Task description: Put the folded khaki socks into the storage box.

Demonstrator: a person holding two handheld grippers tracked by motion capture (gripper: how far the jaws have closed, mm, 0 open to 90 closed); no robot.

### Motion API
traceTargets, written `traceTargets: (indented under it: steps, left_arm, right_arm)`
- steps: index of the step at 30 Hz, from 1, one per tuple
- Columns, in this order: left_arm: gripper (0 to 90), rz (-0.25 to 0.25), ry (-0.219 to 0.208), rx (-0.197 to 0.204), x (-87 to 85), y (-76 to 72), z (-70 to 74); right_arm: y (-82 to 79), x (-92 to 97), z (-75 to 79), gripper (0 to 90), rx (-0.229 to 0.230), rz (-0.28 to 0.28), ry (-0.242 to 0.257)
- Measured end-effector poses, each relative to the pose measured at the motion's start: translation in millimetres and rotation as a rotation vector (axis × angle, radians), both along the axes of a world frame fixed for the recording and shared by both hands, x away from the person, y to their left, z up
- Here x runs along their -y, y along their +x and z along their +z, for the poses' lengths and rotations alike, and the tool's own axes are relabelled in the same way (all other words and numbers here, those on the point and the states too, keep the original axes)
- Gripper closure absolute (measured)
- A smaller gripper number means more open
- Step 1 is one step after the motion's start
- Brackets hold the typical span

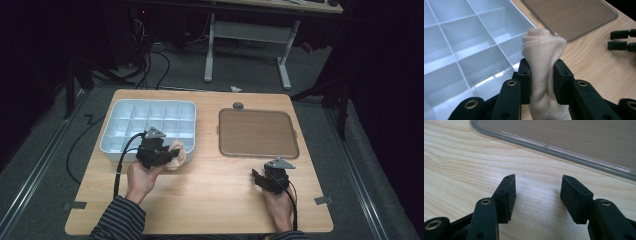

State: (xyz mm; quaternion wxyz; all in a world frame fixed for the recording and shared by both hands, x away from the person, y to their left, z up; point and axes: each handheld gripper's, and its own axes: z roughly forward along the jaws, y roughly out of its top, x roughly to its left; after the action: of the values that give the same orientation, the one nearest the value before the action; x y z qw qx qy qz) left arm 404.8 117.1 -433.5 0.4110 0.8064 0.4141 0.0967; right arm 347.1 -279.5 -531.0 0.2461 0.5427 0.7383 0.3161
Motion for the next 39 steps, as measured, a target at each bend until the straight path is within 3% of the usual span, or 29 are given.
traceTargets:
  steps: [9,18,25,27,32,39]
  left_arm:
    - [71.3,0.032,0.045,0.014,-15.0,21.7,14.9]
    - [71.2,0.082,0.064,0.019,-33.3,37.0,18.6]
    - [71.2,0.102,0.075,-0.005,-43.2,49.9,11.2]
    - [71.1,0.111,0.104,-0.007,-45.6,55.3,6.0]
    - [71.1,0.128,0.111,-0.043,-53.0,65.4,-3.9]
    - [71.0,0.124,0.146,-0.065,-53.7,70.3,-11.6]
  right_arm:
    - [-0.4,-0.4,0.0,46.4,-0.001,0.000,0.001]
    - [-0.6,-0.7,0.0,46.1,-0.001,0.000,0.001]
    - [-0.8,-0.8,0.0,46.1,0.000,0.001,0.001]
    - [-0.8,-0.8,0.0,46.1,-0.001,0.001,0.001]
    - [-1.5,-0.9,0.0,46.0,-0.002,-0.001,0.001]
    - [-1.9,-1.0,0.0,46.0,-0.001,-0.002,0.001]
